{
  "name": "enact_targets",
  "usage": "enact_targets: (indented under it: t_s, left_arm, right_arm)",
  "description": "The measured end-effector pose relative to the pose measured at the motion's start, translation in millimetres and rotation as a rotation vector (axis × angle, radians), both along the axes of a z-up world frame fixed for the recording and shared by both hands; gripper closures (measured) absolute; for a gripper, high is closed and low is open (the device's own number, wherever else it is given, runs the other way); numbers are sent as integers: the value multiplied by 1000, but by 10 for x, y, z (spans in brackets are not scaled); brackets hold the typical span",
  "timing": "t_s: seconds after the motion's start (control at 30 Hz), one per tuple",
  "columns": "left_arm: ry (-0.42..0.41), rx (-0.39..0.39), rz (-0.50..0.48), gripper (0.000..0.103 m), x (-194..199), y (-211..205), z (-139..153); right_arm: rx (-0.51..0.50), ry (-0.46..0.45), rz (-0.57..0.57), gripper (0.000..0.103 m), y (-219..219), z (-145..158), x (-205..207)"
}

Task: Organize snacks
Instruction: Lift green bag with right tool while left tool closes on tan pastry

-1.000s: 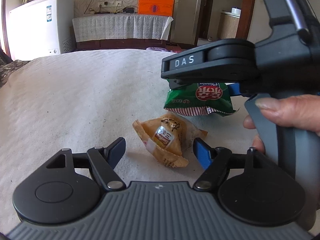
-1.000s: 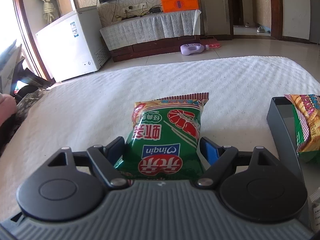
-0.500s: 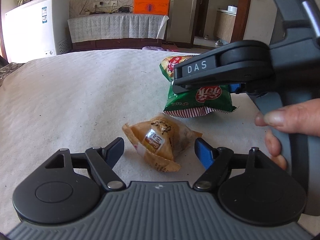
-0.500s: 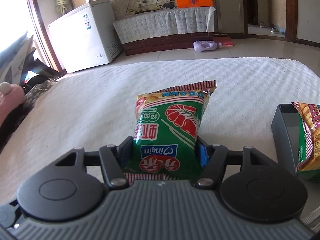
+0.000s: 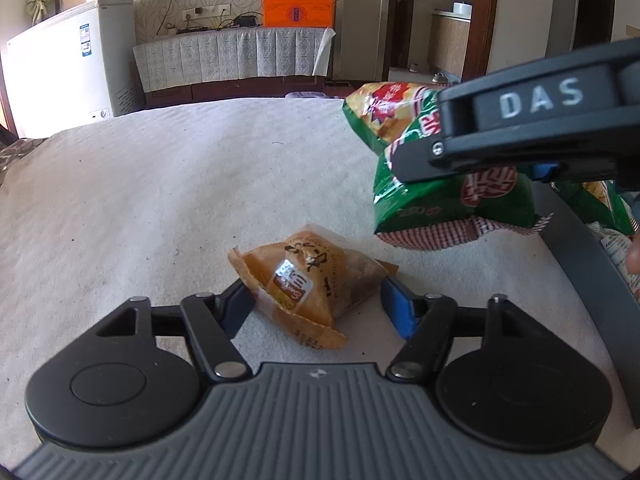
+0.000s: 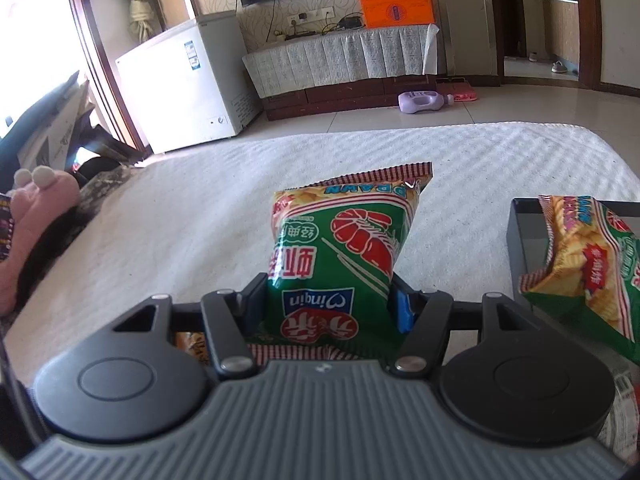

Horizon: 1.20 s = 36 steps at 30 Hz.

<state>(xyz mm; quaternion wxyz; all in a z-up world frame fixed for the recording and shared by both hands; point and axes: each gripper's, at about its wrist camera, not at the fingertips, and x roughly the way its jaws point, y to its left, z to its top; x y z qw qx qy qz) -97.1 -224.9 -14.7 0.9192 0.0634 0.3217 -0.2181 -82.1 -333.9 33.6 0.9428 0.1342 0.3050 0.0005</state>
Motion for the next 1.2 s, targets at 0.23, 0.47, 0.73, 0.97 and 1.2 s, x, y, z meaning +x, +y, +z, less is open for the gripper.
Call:
enact_targets:
  t_s: [0.23, 0.47, 0.73, 0.97, 1.2]
  left_arm:
    - [-30, -4, -14, 52, -67, -11, 34]
    - [-34, -13, -24, 54, -132, -41, 86]
    - [-62, -25, -42, 56, -256, -113, 222]
    - [-85, -22, -49, 57, -363, -180, 292]
    - [-121, -30, -68, 59, -501, -250, 391]
  right_arm:
    - [14, -42, -15, 39, -17, 108, -233]
    - [-3, -69, -22, 40, -13, 179, -409]
    - [-11, -105, -45, 40, -116, 280, -607]
    - [-14, -123, -62, 40, -246, 320, -749]
    - [-6, -155, -68, 40, -323, 398, -879]
